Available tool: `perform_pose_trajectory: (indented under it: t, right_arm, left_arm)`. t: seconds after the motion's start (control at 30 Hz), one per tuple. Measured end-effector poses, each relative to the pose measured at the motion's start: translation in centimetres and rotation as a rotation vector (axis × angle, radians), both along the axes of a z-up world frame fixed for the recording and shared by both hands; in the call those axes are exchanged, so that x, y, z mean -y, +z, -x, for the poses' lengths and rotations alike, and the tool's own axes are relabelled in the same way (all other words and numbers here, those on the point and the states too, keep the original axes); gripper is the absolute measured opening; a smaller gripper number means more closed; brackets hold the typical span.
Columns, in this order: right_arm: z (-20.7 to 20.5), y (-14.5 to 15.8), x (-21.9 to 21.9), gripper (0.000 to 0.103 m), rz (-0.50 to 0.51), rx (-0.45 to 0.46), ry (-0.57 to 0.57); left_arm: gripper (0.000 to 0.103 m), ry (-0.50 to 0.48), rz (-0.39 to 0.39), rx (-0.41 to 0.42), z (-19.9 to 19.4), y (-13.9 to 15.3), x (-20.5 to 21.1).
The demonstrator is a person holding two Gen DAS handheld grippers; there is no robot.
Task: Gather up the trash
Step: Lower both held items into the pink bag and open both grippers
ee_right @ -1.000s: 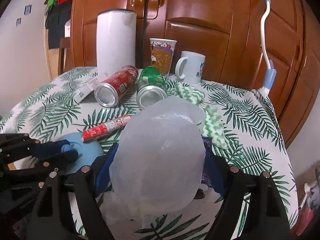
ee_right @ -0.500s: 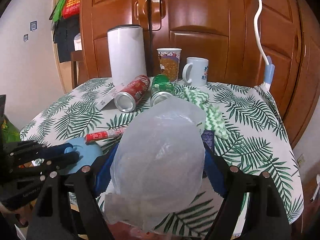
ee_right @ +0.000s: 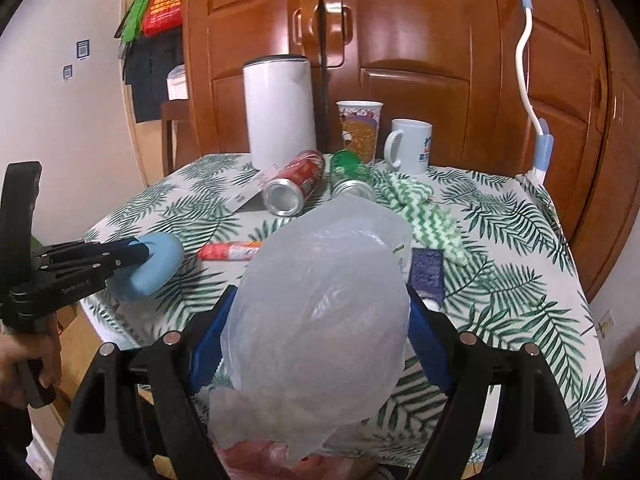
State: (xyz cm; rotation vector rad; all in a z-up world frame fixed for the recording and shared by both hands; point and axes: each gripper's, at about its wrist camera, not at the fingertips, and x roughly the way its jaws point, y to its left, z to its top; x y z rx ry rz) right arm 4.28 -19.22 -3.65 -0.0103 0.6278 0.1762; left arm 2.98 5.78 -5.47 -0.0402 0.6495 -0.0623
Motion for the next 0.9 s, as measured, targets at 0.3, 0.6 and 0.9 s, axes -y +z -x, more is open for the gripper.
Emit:
perform_pose_trajectory:
  t: [0.3,0.6,0.9]
  right_arm:
    - [5.0,-2.0,-2.4,0.079,-0.024,-0.044,0.076]
    - [9.9,-7.2,-3.1,0.079,-0.052,-0.179,0.106]
    - [9.8,-19.6,-3.0,0.079,-0.049,-0.466,0.128]
  left_arm:
    - [0.018,-0.126,-0.008,-0.037,6.2,-1.5,4.2]
    - [0.018,-0.163,-0.024,-0.189,9.9,-8.1,5.7]
    - [0.018,-0.169,-0.046,-0.456,8.3,-20.2,5.7]
